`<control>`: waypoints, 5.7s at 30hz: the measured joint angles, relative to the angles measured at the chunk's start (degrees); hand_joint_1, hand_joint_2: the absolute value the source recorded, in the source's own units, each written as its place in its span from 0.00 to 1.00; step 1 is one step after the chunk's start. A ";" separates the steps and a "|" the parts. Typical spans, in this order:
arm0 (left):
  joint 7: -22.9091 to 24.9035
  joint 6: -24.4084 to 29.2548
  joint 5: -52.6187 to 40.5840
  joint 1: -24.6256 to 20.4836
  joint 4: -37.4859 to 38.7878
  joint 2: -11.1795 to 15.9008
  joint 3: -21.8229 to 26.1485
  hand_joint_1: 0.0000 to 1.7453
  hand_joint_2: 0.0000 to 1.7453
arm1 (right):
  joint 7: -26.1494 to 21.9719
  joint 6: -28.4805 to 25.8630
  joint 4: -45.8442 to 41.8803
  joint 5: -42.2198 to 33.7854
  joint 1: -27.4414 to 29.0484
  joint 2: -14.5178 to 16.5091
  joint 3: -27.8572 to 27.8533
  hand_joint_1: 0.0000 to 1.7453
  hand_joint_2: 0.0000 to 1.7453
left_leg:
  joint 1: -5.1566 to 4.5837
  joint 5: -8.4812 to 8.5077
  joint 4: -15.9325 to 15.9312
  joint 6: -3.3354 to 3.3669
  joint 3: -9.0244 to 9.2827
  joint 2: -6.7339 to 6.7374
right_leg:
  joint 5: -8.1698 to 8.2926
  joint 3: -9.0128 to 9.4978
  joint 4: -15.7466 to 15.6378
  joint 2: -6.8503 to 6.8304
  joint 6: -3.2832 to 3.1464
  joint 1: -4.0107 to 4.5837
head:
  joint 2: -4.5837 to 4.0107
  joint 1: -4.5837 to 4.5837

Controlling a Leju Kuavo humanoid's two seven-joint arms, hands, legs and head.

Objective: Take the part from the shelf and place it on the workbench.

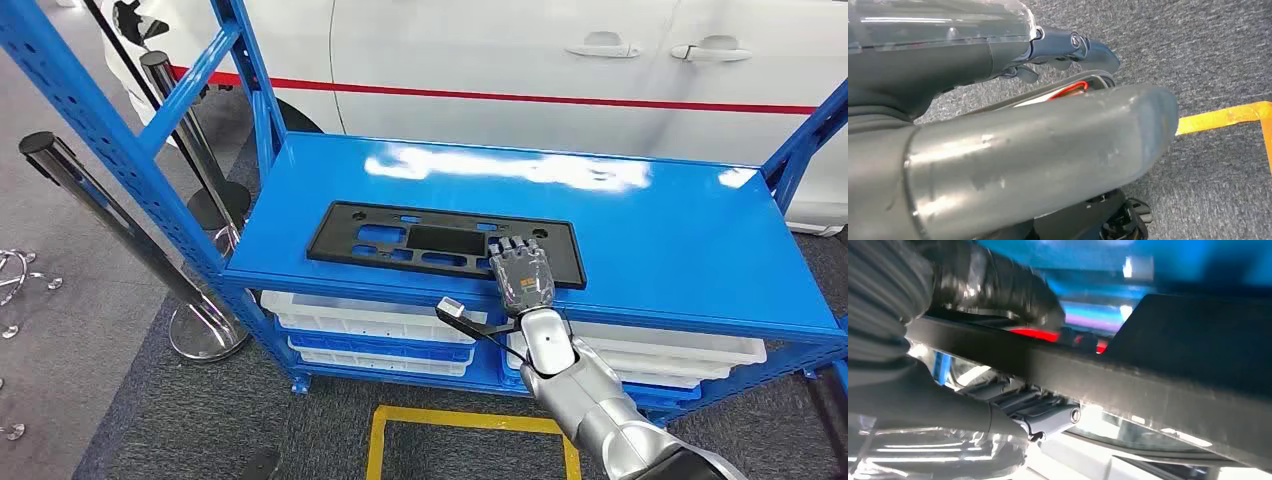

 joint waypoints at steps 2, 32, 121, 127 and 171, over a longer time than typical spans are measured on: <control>-0.19 -0.03 0.18 0.03 0.00 0.00 0.00 0.00 0.00 | -0.29 0.00 -0.25 0.00 0.08 0.00 -0.34 1.00 1.00 | 0.04 -0.29 0.41 -0.24 -0.04 -0.04 | 1.92 2.14 -4.26 0.00 -0.05 -0.09 | 0.00 0.00; -11.16 1.63 3.69 1.14 0.00 0.65 -0.02 0.00 1.00 | -42.48 -0.18 -65.59 -4.14 14.46 11.98 -21.34 1.00 1.00 | 0.15 -0.81 0.98 -0.13 -0.40 -0.18 | -0.16 0.32 -0.55 -0.06 -0.32 -0.13 | 0.00 -0.01; -6.89 2.62 4.10 1.98 -0.13 -0.64 0.01 0.00 1.00 | -32.14 0.15 -50.01 -5.91 8.82 9.09 -3.10 1.00 1.00 | -0.31 -0.86 -2.14 0.00 3.16 0.70 | 0.56 -0.32 -5.57 0.01 -0.87 0.71 | 0.00 -0.04; -6.62 2.18 3.62 1.92 -0.13 -1.27 0.00 0.00 1.00 | -31.30 0.15 -49.60 -5.04 9.01 9.06 -3.27 1.00 1.00 | -0.38 2.74 -0.38 -0.50 -3.25 0.88 | 1.40 5.19 -1.96 -0.03 -0.62 0.45 | 0.00 -0.04; -5.68 1.19 1.19 1.47 -0.13 -2.58 0.00 0.00 1.00 | -27.38 0.15 -51.18 -2.43 10.34 7.80 -3.29 1.00 1.00 | 0.22 -7.21 17.10 -4.01 -8.11 0.49 | 4.87 5.25 -12.67 -0.32 -3.98 0.83 | 0.00 -0.26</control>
